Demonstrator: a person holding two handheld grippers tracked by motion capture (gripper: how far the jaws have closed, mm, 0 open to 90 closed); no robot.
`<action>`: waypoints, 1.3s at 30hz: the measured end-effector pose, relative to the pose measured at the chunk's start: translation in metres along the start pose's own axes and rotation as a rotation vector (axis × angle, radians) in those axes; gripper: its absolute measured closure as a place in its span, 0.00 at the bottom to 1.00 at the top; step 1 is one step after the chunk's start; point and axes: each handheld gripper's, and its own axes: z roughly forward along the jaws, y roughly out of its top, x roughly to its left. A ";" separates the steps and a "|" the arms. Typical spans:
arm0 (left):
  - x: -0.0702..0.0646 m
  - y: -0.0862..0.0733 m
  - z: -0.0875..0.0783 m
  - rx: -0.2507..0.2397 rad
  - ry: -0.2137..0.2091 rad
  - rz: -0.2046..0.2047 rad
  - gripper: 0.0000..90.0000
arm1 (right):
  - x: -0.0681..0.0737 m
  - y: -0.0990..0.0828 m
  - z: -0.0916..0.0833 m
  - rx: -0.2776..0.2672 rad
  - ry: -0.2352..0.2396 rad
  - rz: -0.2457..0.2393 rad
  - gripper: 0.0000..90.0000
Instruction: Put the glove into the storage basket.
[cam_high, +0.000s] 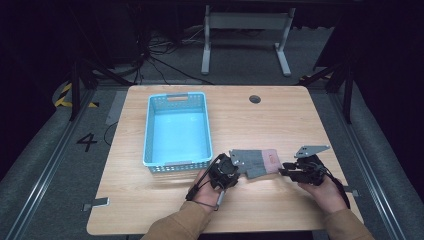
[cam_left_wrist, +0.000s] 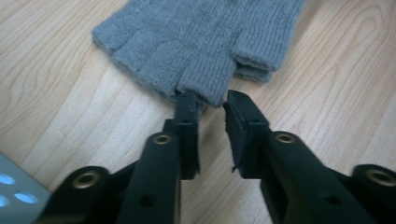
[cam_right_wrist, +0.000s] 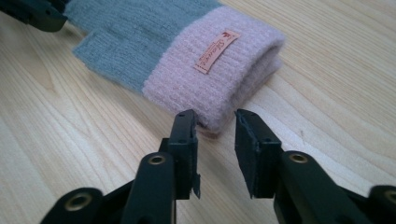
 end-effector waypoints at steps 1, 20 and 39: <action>0.001 0.000 -0.003 -0.010 -0.005 -0.002 0.79 | 0.000 0.000 -0.002 -0.006 -0.002 0.005 0.74; -0.011 0.028 -0.022 -0.061 -0.100 0.005 0.42 | -0.018 0.002 -0.024 -0.083 -0.028 0.055 0.53; -0.002 0.065 0.017 -0.004 -0.135 0.020 0.18 | -0.038 -0.013 -0.031 -0.128 -0.005 0.128 0.50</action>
